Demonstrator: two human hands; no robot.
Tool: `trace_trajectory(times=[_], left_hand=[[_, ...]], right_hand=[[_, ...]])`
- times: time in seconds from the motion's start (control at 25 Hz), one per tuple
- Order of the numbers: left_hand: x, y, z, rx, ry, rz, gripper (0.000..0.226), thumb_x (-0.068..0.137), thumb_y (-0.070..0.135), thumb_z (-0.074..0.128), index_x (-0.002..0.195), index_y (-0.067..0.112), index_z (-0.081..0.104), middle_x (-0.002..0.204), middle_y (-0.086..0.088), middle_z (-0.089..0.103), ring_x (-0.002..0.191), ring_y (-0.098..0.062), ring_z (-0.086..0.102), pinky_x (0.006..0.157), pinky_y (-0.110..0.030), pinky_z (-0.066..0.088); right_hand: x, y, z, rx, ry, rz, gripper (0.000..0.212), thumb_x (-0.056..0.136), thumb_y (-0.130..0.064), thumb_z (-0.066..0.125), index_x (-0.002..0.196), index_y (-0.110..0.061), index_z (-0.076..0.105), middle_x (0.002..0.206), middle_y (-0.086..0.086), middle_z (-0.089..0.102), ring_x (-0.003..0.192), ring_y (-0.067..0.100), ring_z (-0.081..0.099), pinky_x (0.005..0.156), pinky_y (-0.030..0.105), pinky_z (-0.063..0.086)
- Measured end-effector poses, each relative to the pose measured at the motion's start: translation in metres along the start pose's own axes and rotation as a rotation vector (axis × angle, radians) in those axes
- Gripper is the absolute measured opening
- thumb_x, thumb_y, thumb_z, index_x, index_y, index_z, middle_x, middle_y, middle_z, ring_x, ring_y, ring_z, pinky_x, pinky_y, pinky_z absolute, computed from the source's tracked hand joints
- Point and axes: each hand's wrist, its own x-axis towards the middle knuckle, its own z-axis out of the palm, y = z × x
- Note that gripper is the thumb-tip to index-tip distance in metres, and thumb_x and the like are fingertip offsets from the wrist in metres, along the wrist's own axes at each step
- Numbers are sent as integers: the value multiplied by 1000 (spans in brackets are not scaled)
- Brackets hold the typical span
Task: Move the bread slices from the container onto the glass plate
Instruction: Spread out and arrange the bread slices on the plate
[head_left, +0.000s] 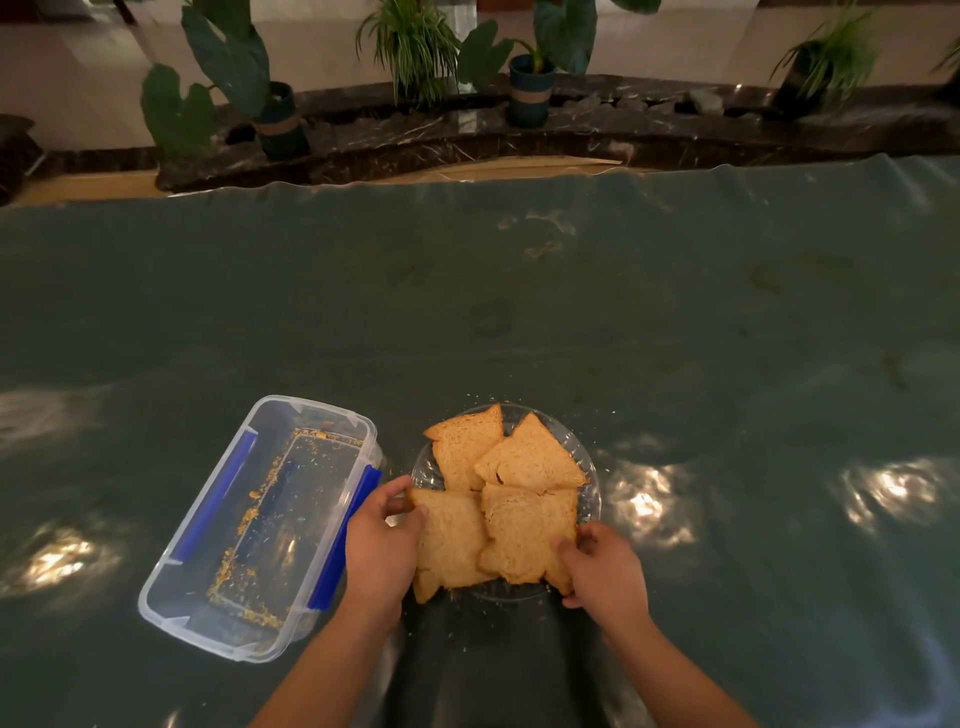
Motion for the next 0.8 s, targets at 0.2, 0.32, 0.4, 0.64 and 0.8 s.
trace_trajectory(times=[0.2, 0.32, 0.4, 0.64, 0.8], left_hand=[[0, 10, -6, 118, 50, 106, 43, 87, 13, 69, 126, 30, 63, 99, 15, 66, 90, 2, 60, 68, -15, 43], [-3, 13, -8, 150, 66, 155, 43, 85, 12, 70, 124, 29, 65, 97, 15, 67, 91, 3, 61, 70, -12, 41], [-6, 16, -9, 150, 74, 163, 42, 85, 12, 70, 123, 30, 65, 98, 13, 68, 91, 2, 62, 71, -11, 41], [-12, 20, -15, 97, 110, 169, 41, 85, 8, 70, 120, 28, 66, 94, 16, 65, 91, 2, 60, 85, -28, 49], [-11, 21, -19, 56, 130, 156, 39, 85, 9, 70, 119, 27, 67, 92, 16, 65, 88, 1, 60, 78, -27, 49]], right_hand=[[0, -6, -7, -403, 92, -138, 26, 79, -49, 61, 71, -25, 56, 68, -10, 64, 61, 5, 58, 51, 25, 41], [-1, -5, -10, -376, 63, -154, 20, 81, -48, 63, 88, -29, 57, 77, -8, 68, 71, 14, 64, 57, 29, 43], [-1, -3, -10, -382, 47, -171, 27, 82, -47, 64, 100, -30, 53, 77, -5, 69, 74, 19, 67, 58, 30, 44], [7, -10, -8, -398, -10, -220, 50, 84, -46, 60, 129, -31, 46, 84, -1, 71, 70, 25, 71, 69, 37, 59], [14, -19, -12, -429, -54, -179, 37, 82, -48, 55, 116, -36, 49, 79, 0, 73, 68, 26, 72, 66, 43, 63]])
